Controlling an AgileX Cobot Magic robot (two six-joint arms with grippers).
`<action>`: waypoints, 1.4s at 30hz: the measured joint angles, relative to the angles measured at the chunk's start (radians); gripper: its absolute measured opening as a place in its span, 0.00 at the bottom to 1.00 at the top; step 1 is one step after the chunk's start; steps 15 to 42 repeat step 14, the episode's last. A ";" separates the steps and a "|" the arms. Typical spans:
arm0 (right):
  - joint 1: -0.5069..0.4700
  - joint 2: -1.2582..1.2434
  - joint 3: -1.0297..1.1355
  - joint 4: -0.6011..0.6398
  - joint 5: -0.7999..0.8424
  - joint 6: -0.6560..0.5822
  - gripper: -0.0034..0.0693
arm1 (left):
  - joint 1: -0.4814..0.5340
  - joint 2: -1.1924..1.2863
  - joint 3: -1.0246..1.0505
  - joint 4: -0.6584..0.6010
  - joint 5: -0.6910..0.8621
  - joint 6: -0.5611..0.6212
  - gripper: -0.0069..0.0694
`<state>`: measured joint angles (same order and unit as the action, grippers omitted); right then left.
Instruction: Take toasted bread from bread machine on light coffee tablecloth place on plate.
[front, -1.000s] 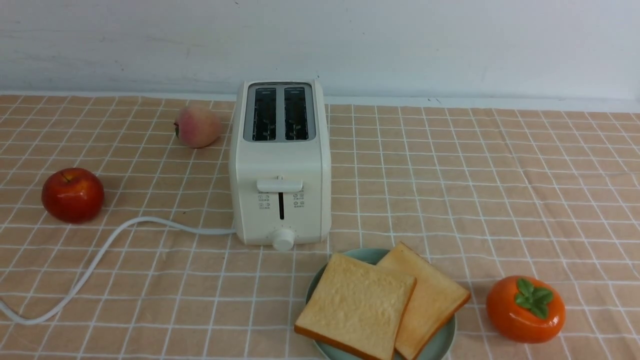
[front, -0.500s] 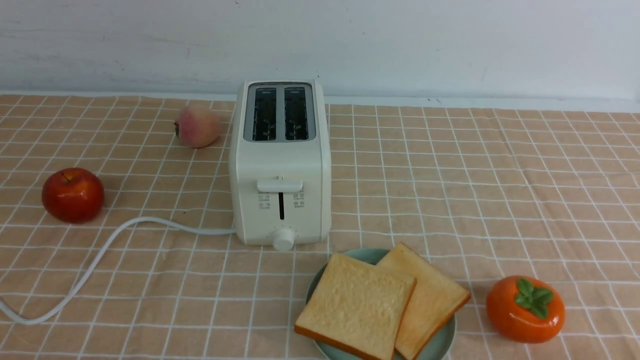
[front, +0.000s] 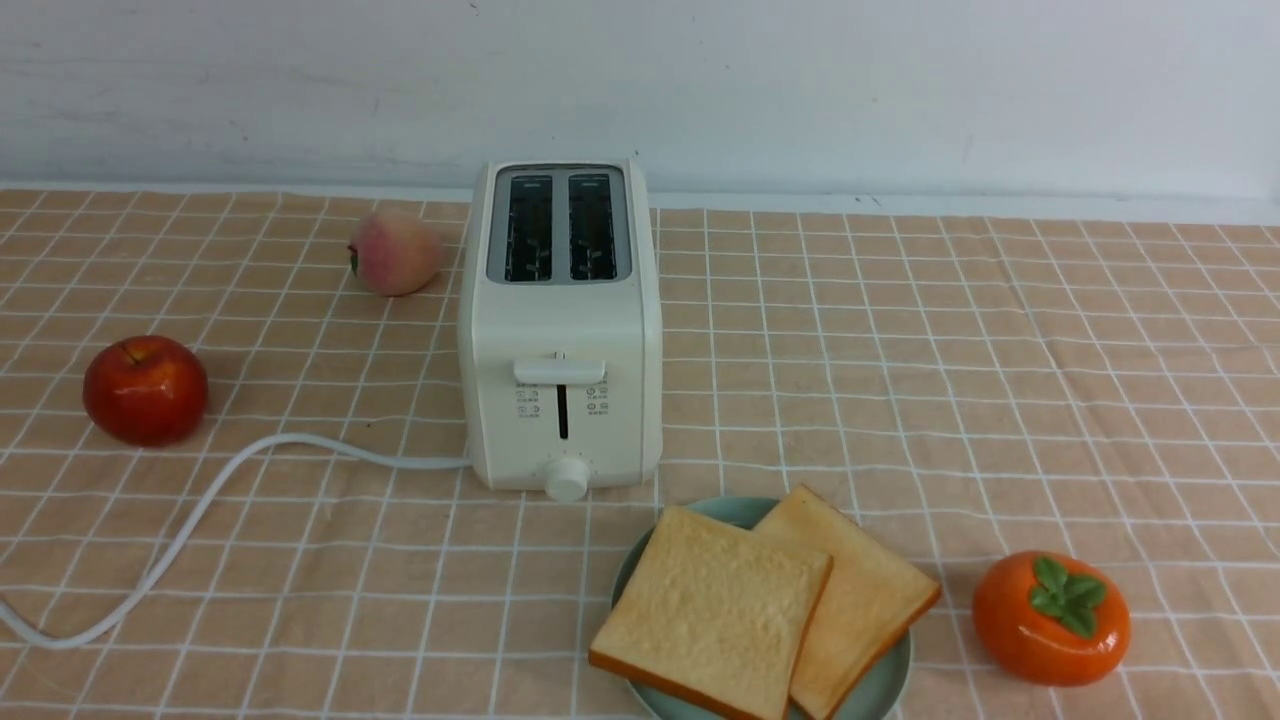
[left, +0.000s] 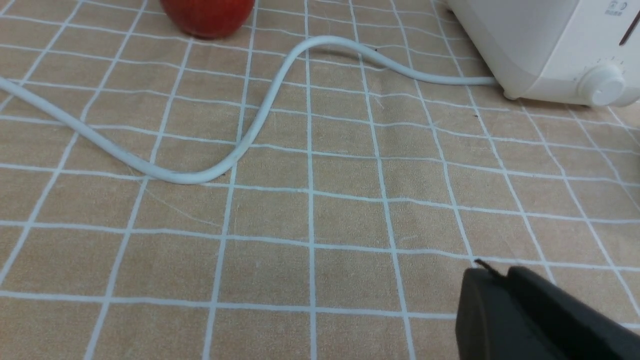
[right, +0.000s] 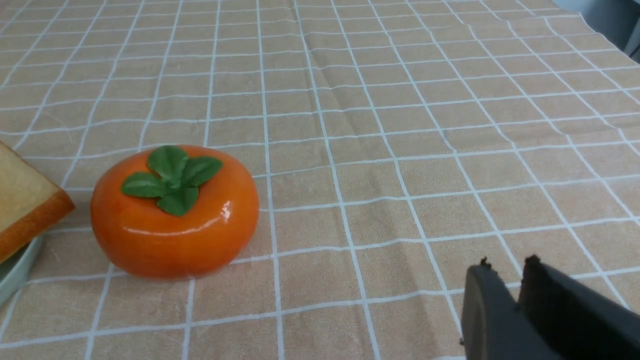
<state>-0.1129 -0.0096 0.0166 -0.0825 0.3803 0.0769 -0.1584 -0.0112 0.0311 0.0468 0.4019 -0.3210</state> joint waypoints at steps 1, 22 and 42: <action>0.000 0.000 0.000 0.000 0.000 0.000 0.20 | 0.000 0.000 0.000 0.000 0.000 0.000 0.14; 0.000 0.000 0.000 -0.001 0.000 -0.003 0.22 | 0.000 0.000 0.000 0.000 0.000 0.000 0.14; 0.000 0.000 0.000 -0.001 0.000 -0.003 0.22 | 0.000 0.000 0.000 0.000 0.000 0.000 0.14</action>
